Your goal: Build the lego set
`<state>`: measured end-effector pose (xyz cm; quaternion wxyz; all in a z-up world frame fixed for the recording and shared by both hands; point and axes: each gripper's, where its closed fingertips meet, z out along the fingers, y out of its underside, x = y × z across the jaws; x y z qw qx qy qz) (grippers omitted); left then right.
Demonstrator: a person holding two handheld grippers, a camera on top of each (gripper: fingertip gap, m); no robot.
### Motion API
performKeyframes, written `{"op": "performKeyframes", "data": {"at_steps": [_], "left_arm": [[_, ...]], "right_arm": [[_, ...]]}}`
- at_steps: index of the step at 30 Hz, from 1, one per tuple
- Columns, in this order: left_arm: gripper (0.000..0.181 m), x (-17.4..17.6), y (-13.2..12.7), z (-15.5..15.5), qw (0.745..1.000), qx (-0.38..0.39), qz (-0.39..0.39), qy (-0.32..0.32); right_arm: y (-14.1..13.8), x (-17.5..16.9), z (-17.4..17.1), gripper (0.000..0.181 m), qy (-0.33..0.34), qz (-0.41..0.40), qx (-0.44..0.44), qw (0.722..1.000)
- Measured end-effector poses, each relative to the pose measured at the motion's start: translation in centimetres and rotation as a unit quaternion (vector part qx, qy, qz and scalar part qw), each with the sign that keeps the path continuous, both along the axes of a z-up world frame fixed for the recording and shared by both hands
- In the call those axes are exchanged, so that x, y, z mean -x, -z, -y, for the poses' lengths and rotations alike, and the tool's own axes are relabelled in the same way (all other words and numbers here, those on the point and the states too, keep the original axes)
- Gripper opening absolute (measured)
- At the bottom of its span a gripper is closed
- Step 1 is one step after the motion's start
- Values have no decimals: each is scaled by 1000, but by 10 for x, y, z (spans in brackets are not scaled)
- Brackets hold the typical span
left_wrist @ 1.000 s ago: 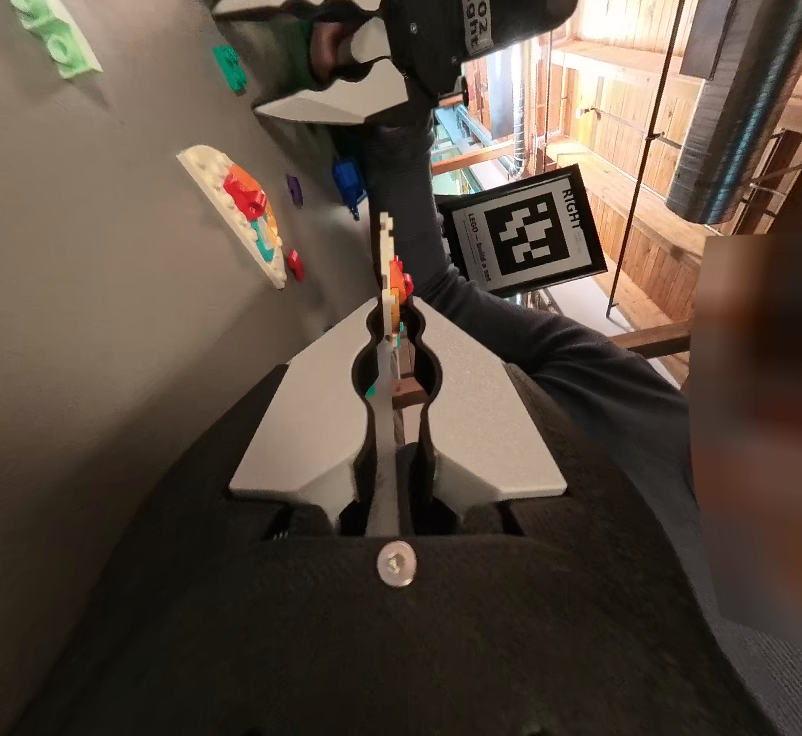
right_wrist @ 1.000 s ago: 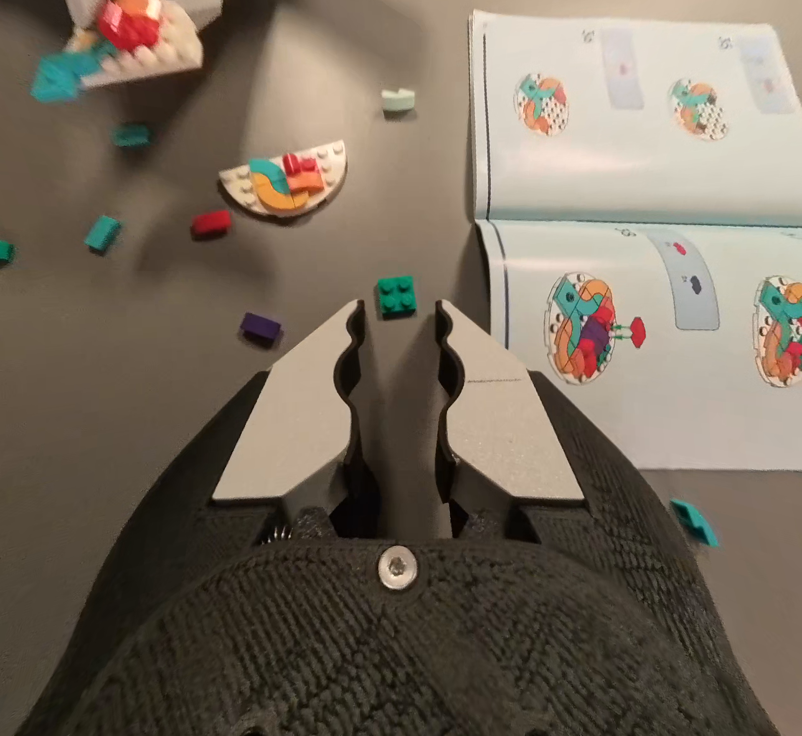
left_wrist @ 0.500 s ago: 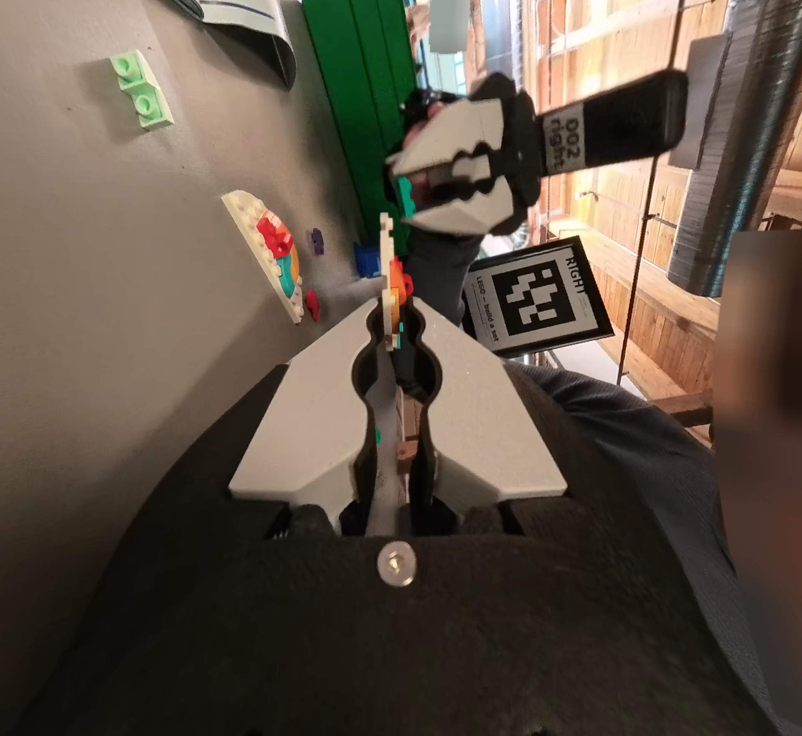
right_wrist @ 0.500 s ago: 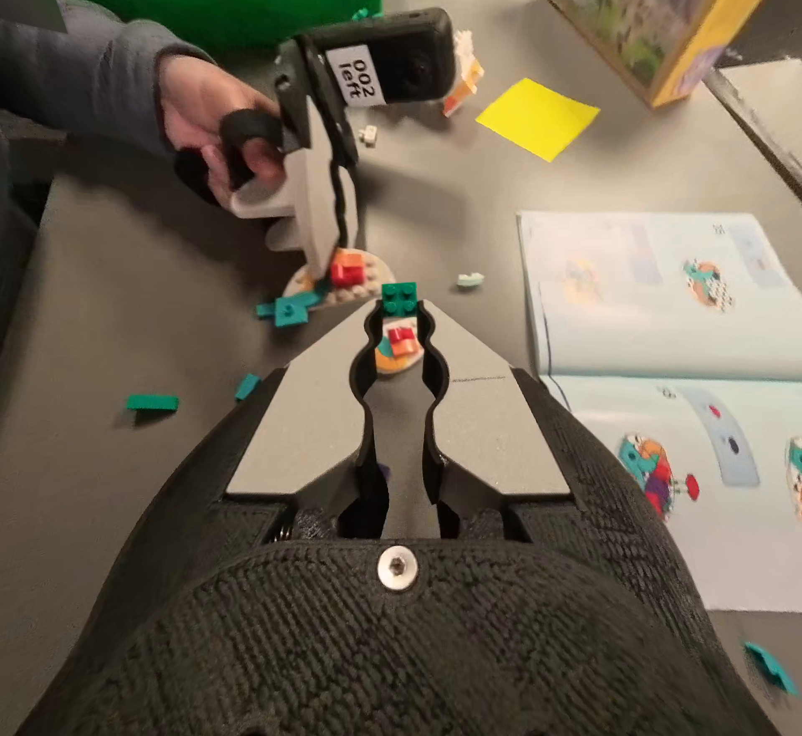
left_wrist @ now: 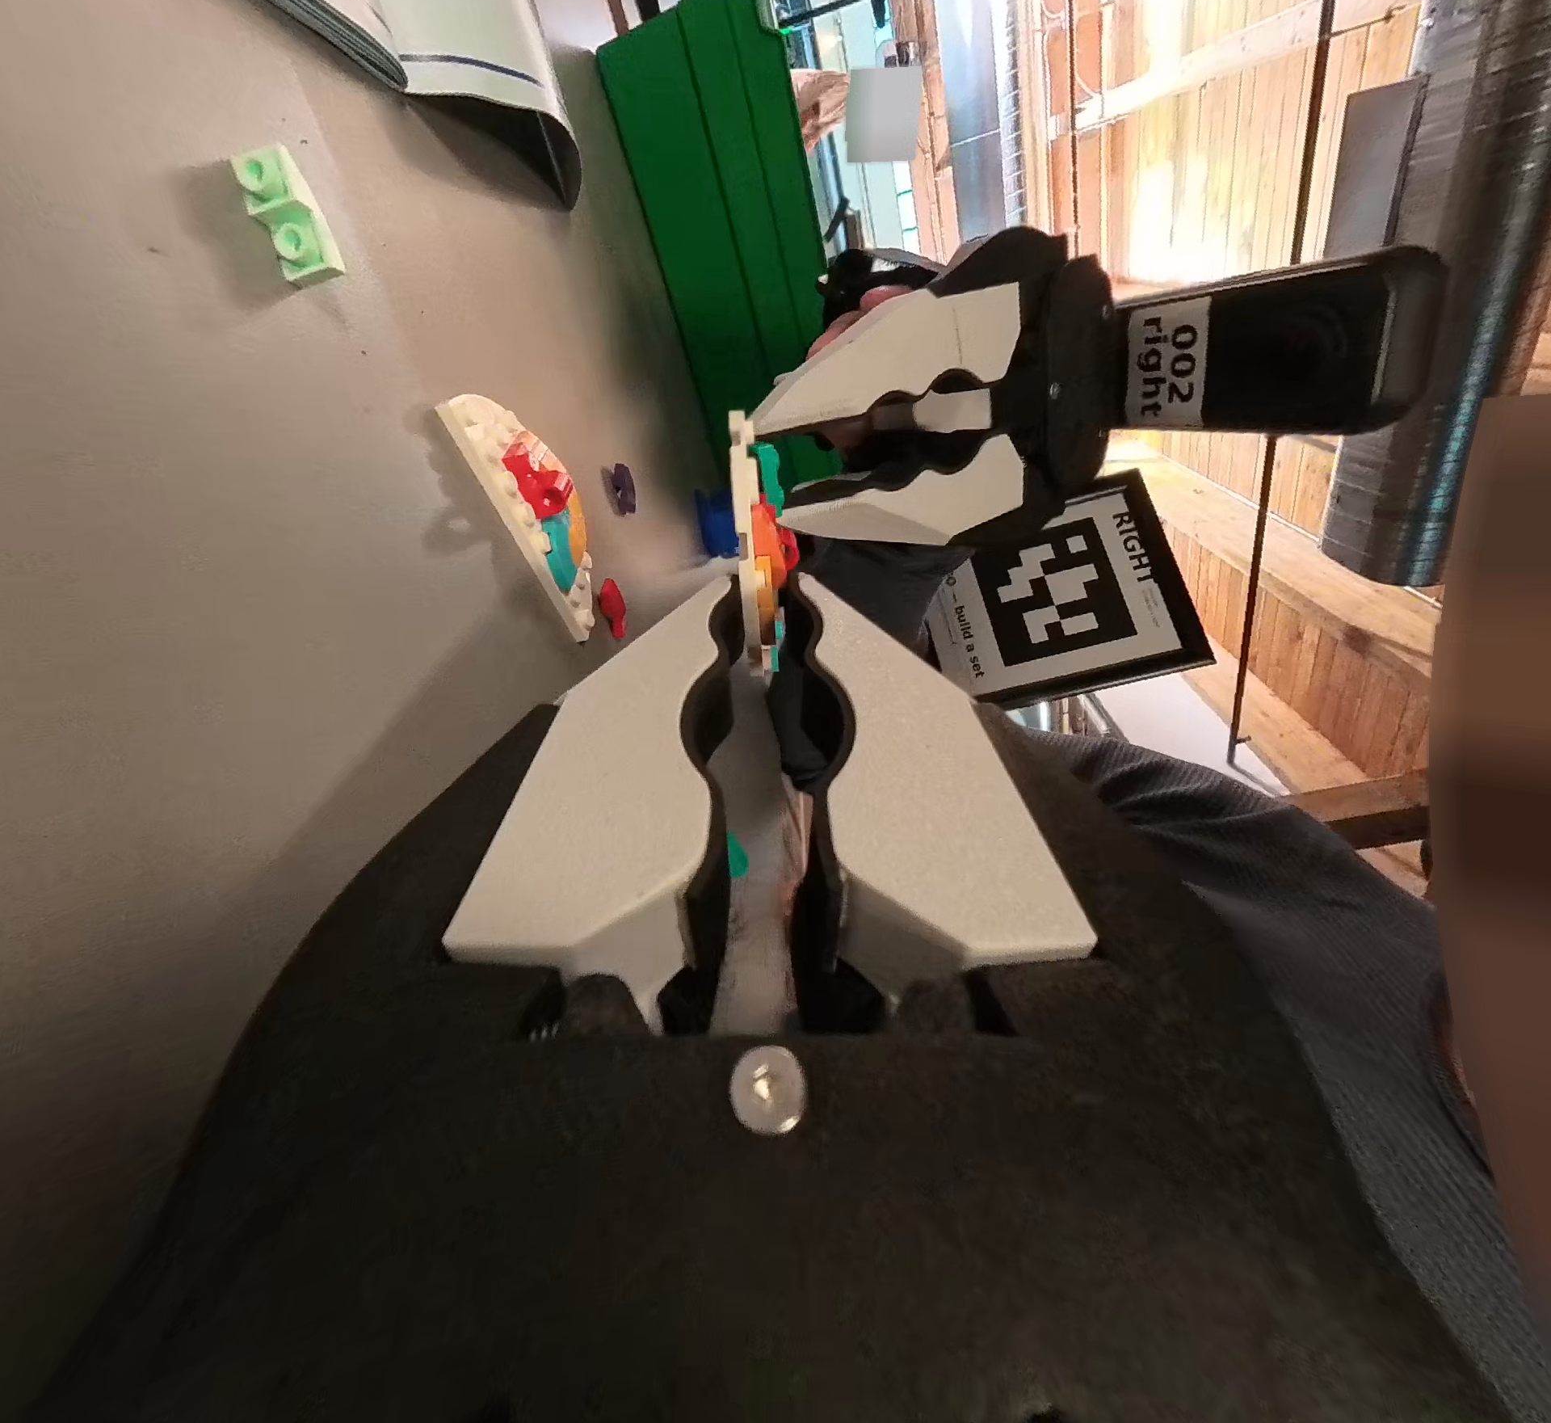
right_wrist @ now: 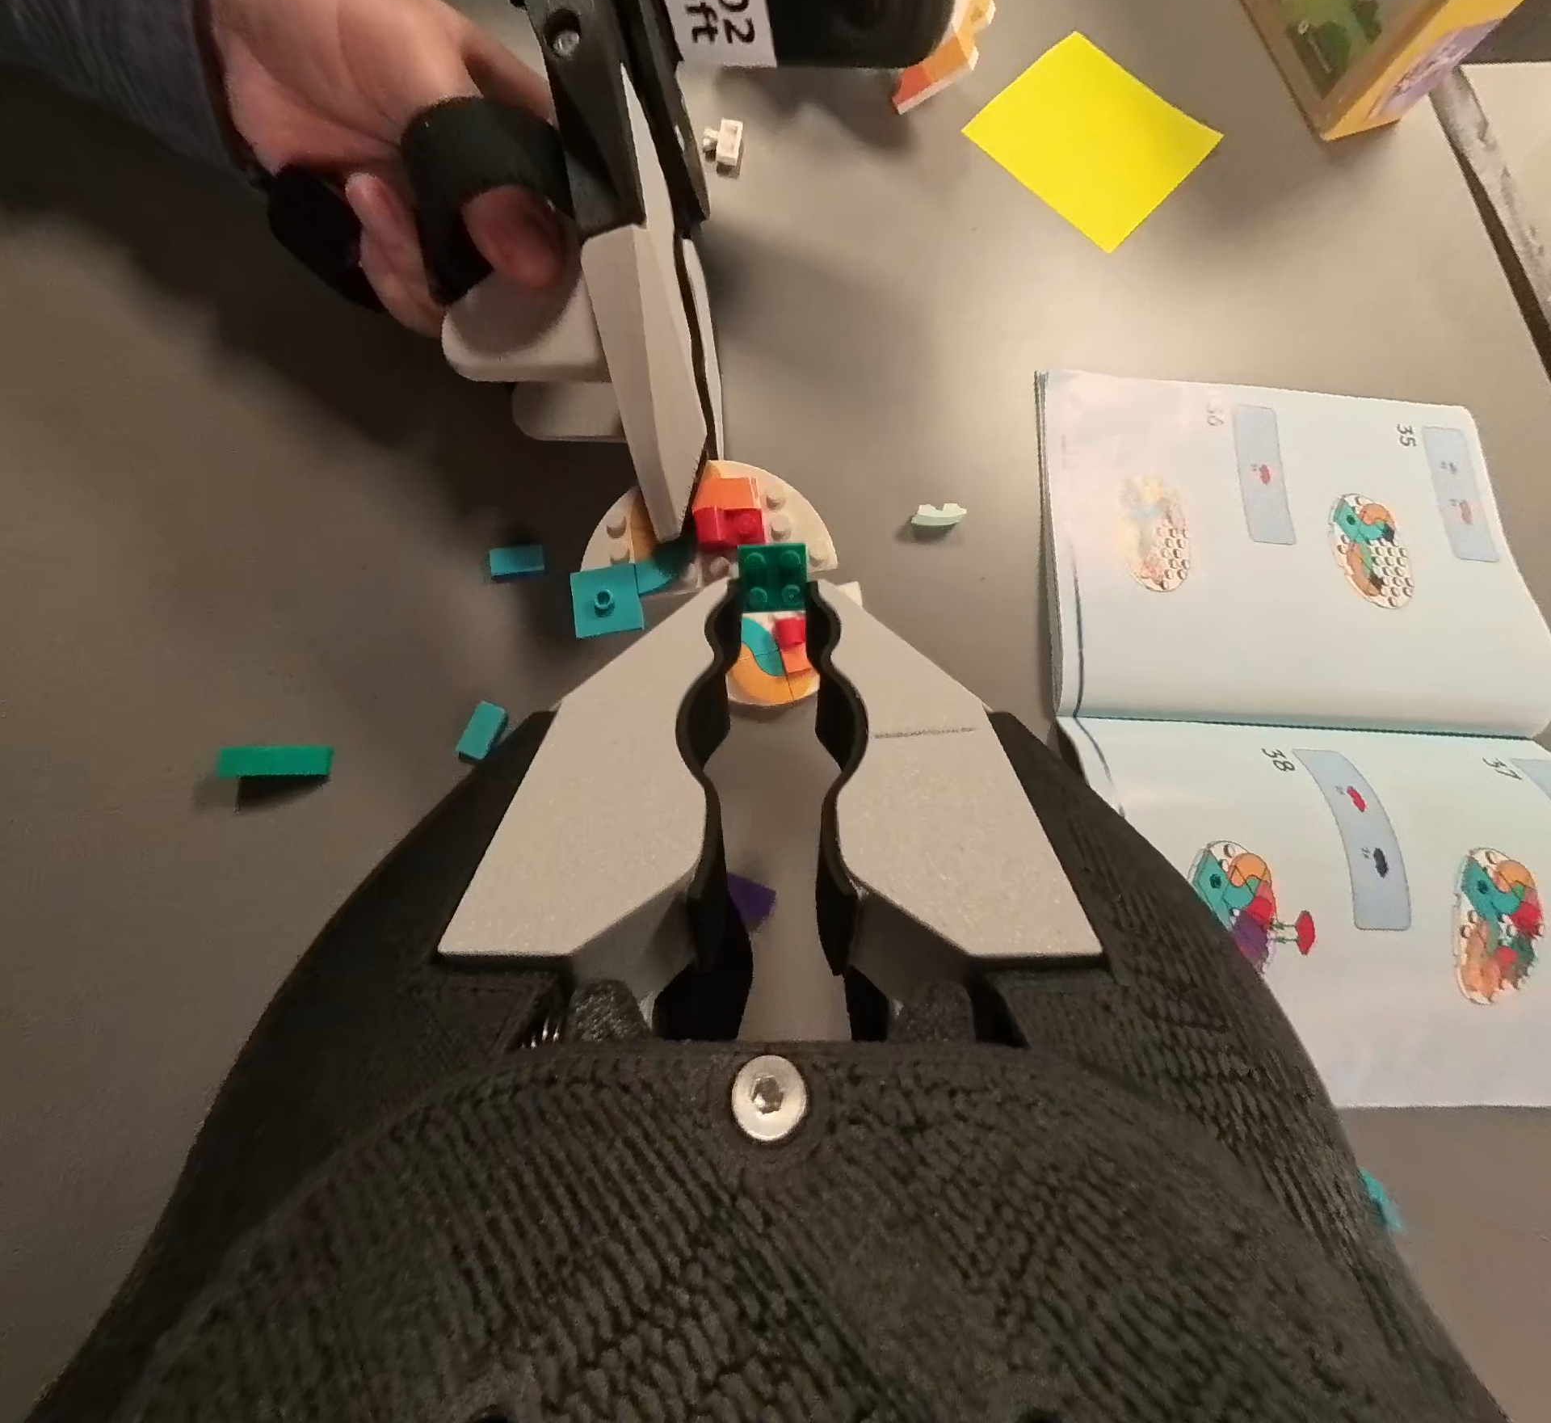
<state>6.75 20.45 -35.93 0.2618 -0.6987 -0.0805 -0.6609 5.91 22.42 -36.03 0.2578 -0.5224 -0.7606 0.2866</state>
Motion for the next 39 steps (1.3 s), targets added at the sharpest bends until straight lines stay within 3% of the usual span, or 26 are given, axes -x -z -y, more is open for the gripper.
{"op": "performKeyframes", "data": {"at_steps": [9, 39], "left_arm": [[8, -4, 4, 2, 1000, -1, -24, 6], [7, -5, 9, 3, 999, -2, -46, 9]], "right_arm": [[5, -4, 2, 13, 3, 37, -50, 998], [8, -6, 2, 13, 3, 55, -48, 997]]}}
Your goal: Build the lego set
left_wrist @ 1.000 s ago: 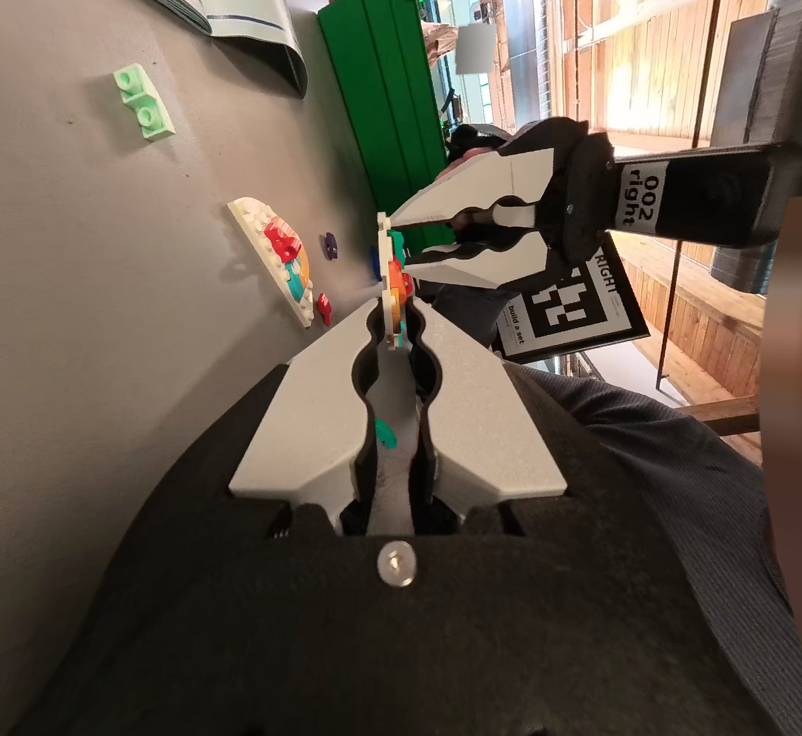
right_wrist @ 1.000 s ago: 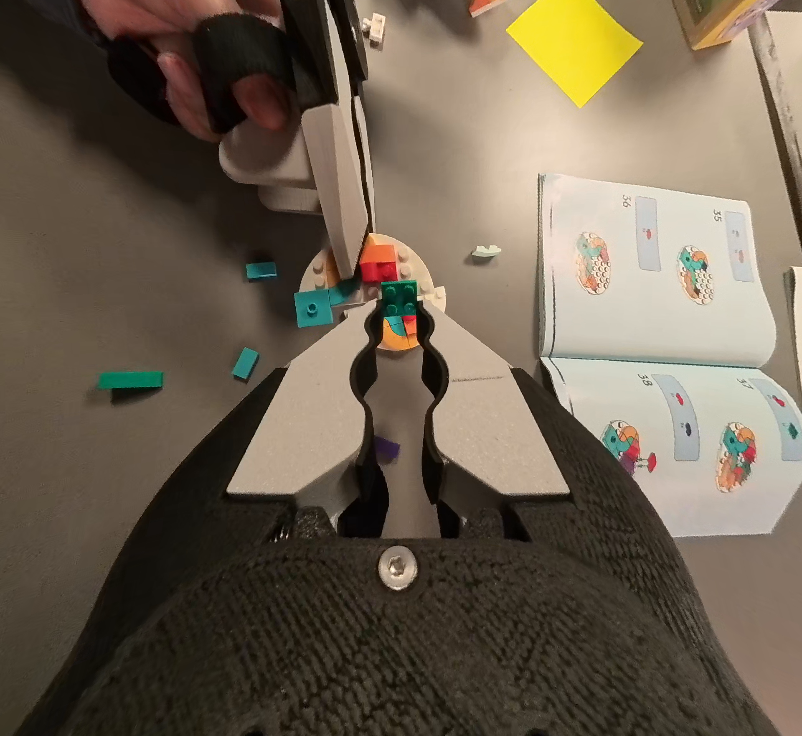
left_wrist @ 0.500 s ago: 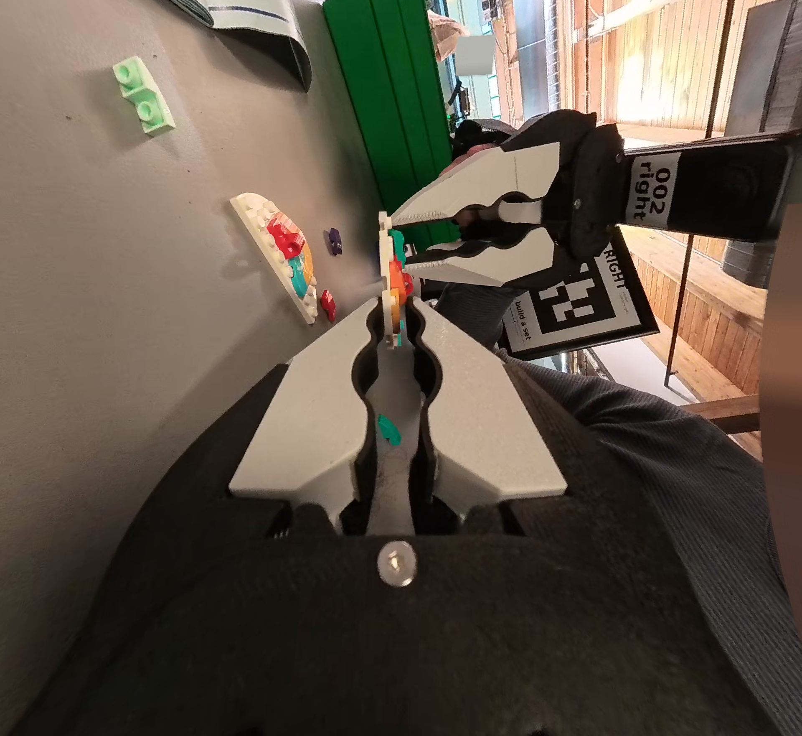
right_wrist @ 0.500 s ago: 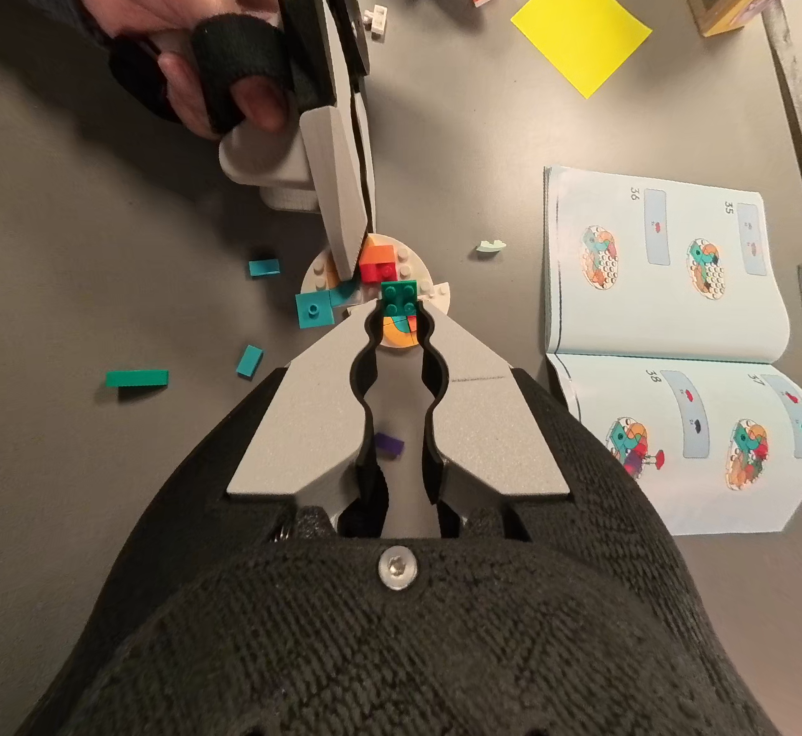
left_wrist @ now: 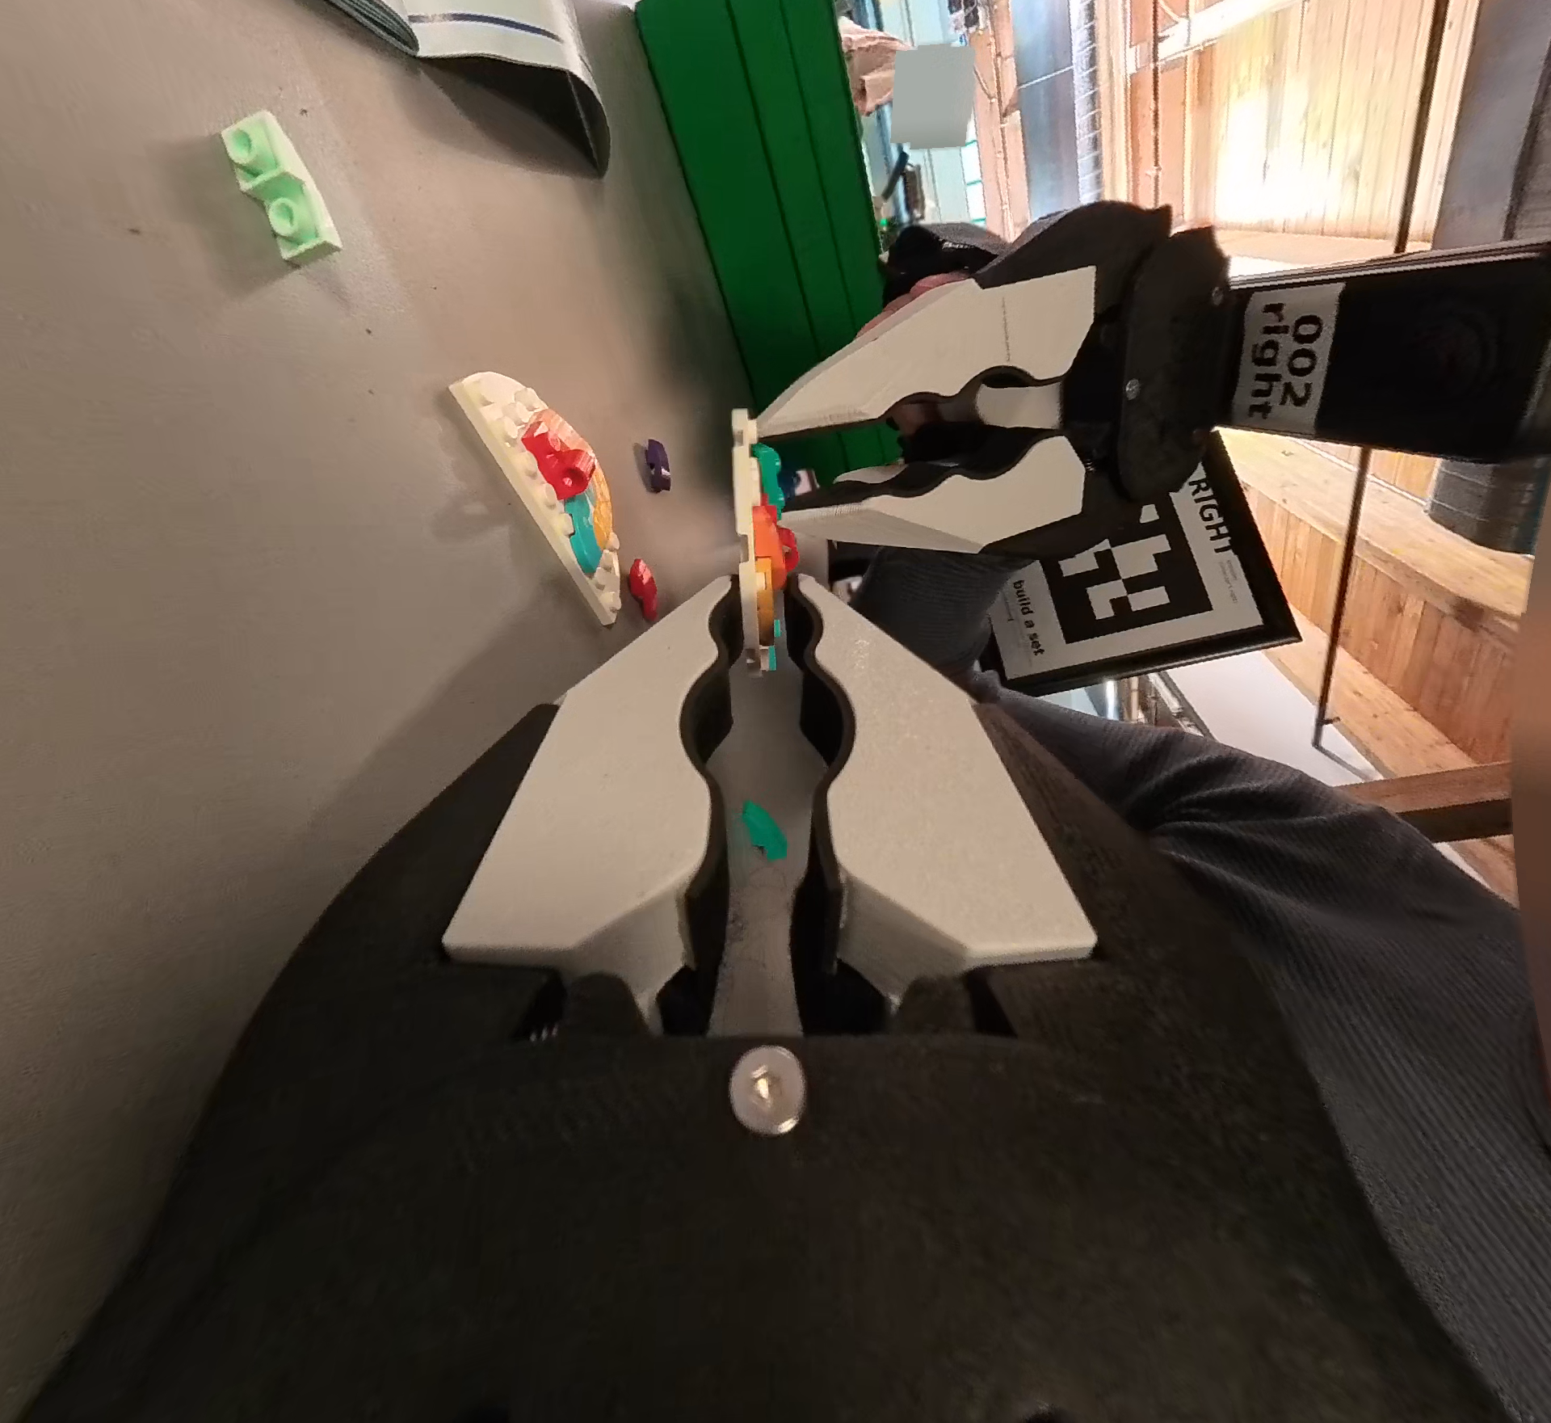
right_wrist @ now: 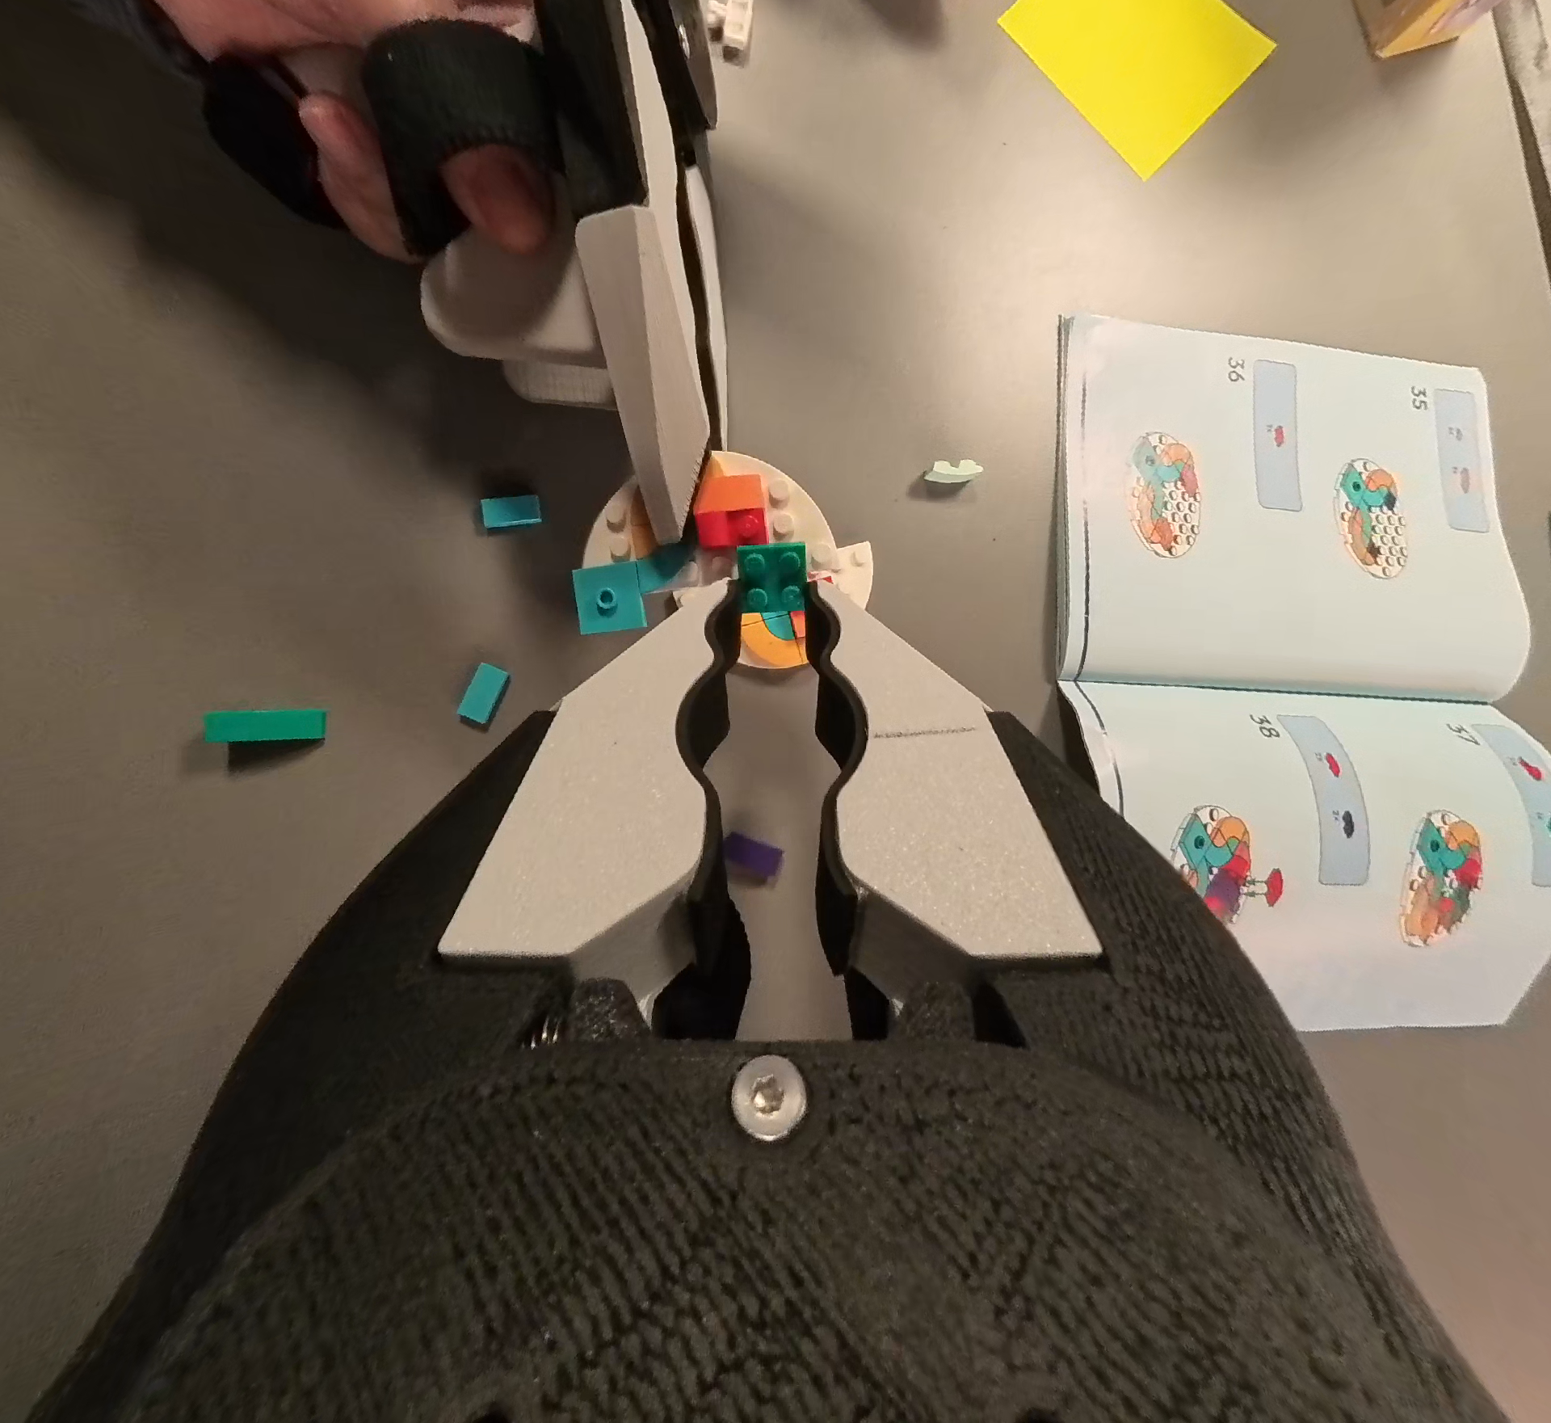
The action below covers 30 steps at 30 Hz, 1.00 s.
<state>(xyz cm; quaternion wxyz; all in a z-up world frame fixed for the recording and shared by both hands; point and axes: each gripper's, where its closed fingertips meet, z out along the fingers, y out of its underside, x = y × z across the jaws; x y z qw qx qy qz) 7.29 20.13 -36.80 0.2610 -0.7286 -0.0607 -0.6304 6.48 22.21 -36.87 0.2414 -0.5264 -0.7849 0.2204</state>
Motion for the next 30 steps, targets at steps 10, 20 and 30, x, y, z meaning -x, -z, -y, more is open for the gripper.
{"op": "performKeyframes", "data": {"at_steps": [10, 20, 30], "left_arm": [[7, 3, -47, 8, 986, -95, 70, -116], [8, 18, -134, 55, 886, -285, 166, -325], [8, 10, -162, 83, 866, -324, 219, -313]], "right_arm": [[-49, 5, 12, 13, -57, 13, -65, 996], [-145, 16, 65, 13, -193, 61, -226, 953], [-167, 14, 91, 13, -260, 258, -321, 873]]}}
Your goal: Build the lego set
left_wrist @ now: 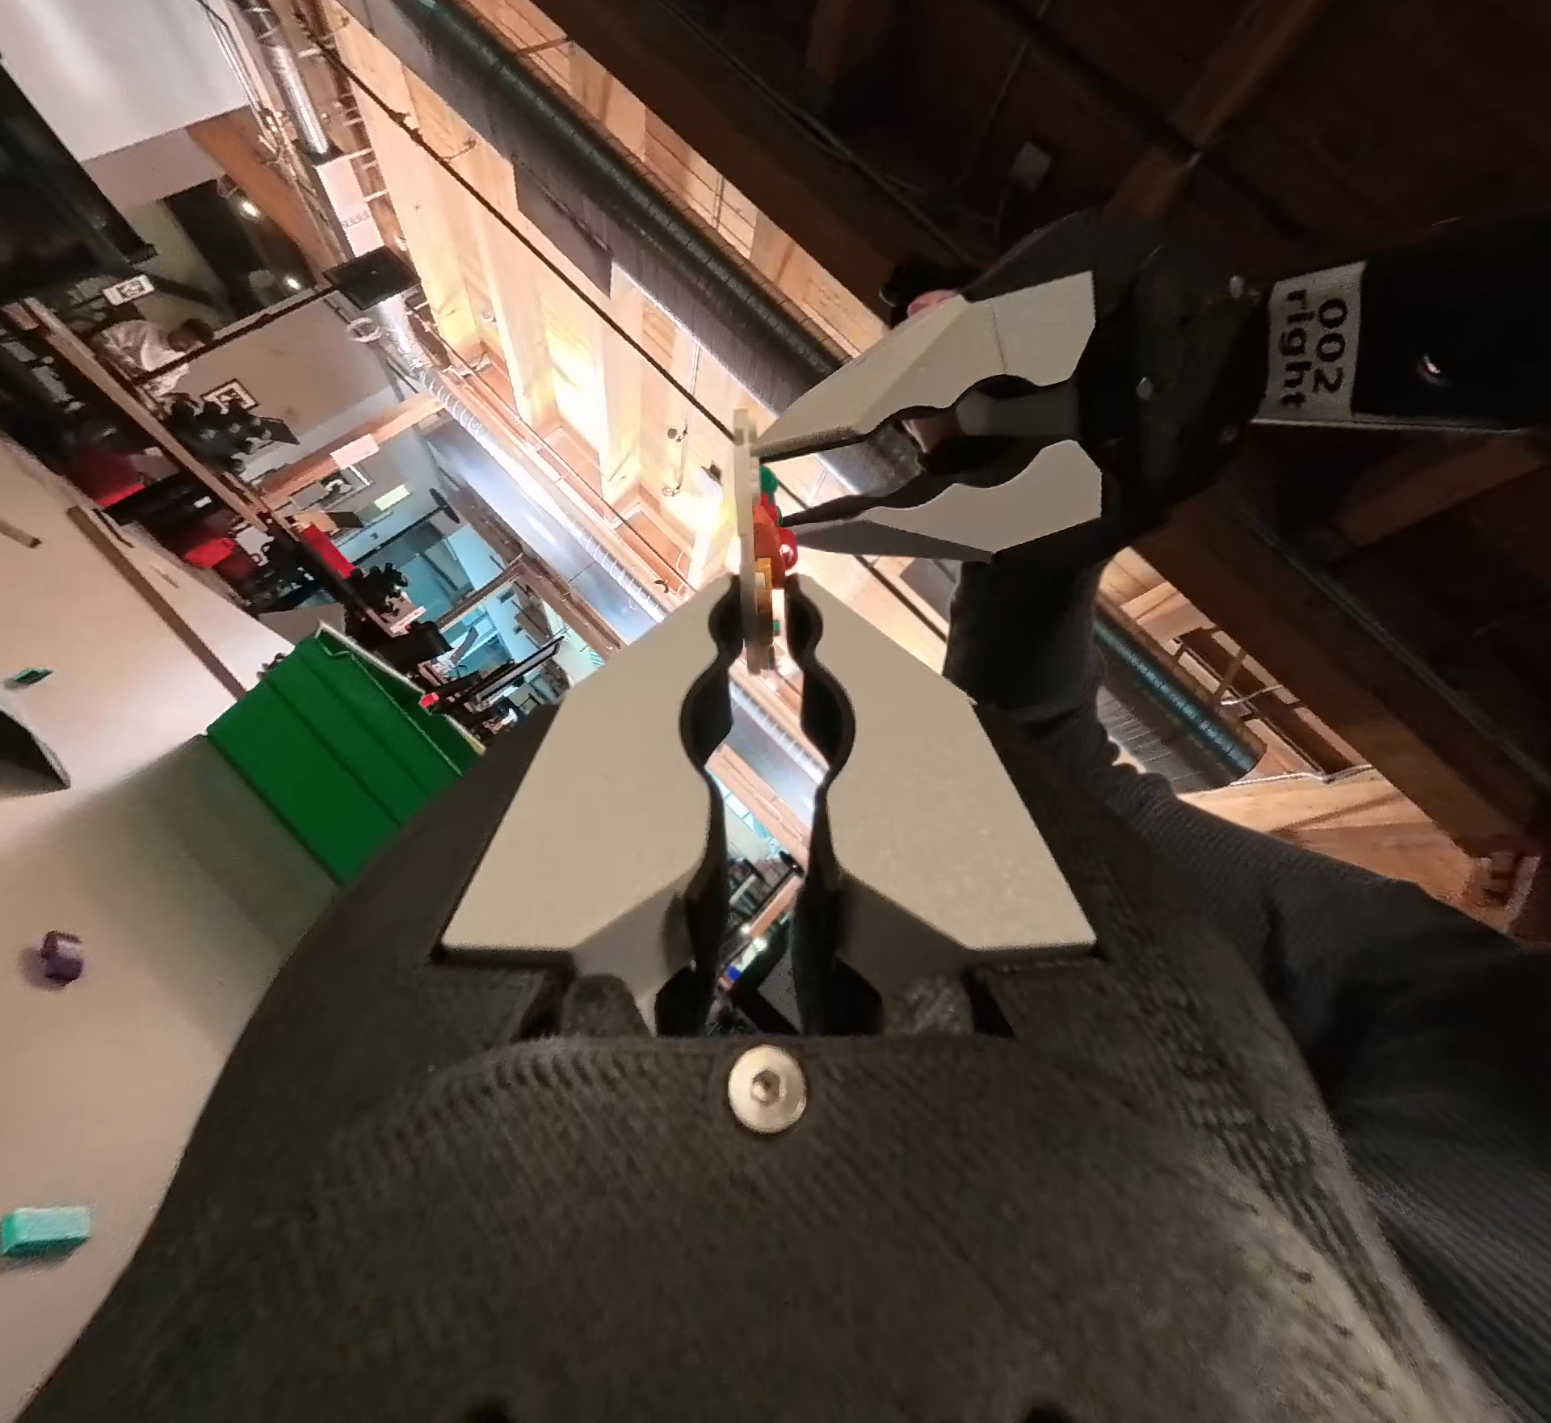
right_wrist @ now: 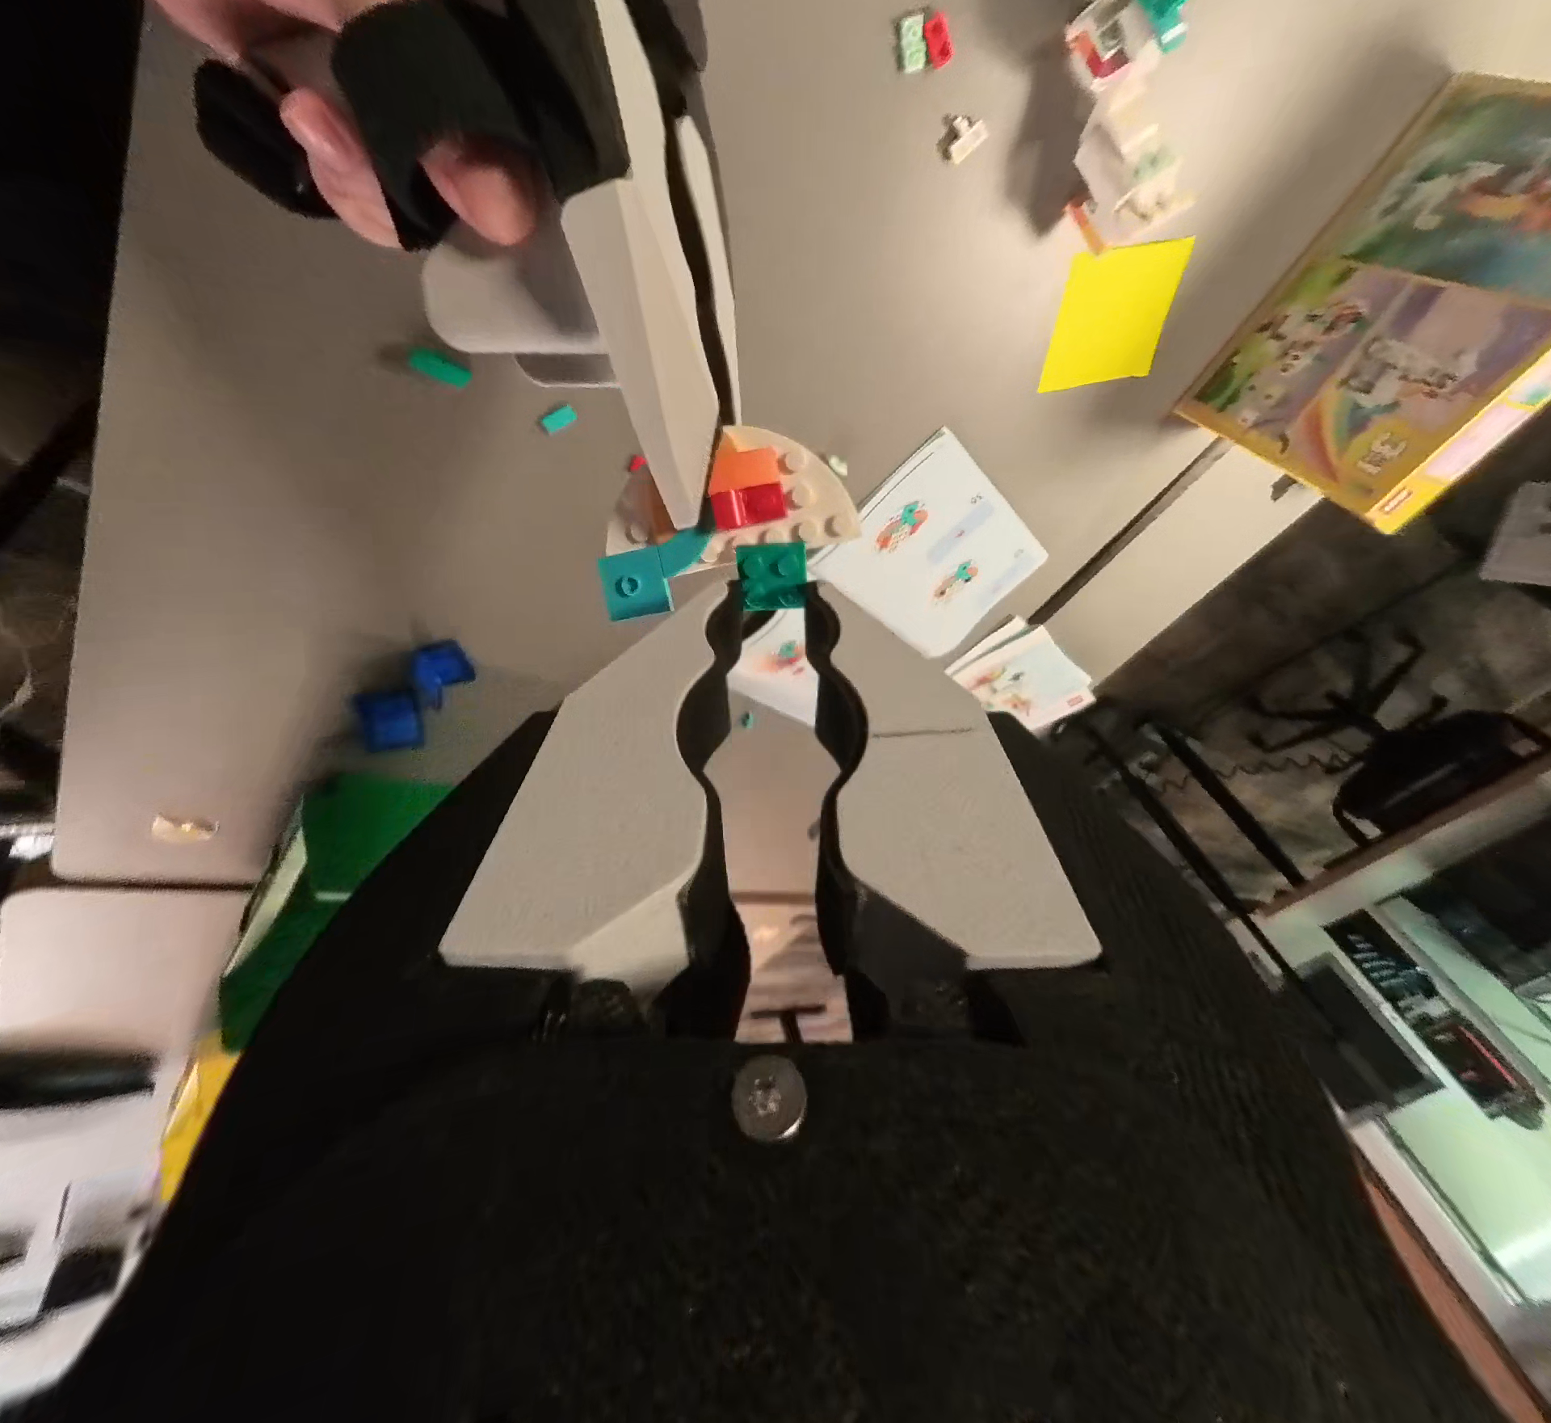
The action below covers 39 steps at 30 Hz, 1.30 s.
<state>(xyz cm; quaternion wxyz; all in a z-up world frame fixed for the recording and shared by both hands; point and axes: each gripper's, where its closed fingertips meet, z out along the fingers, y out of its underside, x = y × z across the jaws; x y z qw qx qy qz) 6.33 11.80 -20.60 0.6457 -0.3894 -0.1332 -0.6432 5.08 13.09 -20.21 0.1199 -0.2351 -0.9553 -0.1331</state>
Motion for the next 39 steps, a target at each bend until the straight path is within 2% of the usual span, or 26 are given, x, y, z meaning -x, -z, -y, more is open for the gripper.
{"op": "performKeyframes", "data": {"at_steps": [8, 22, 28, 39], "left_arm": [[8, -1, -11, 8, 1000, -18, 5, 12], [8, -2, -15, 12, 999, -24, 9, 19], [8, -4, -15, 13, 1000, -14, 5, 24], [8, -6, -10, 12, 999, 27, -6, 38]], "right_arm": [[-10, 3, 10, 11, 0, 54, -42, 998], [-15, 3, 15, 11, 25, 74, -89, 993], [-15, 4, 26, 11, 26, 75, -58, 995], [-8, -6, 12, 11, 51, 91, -66, 992]]}}
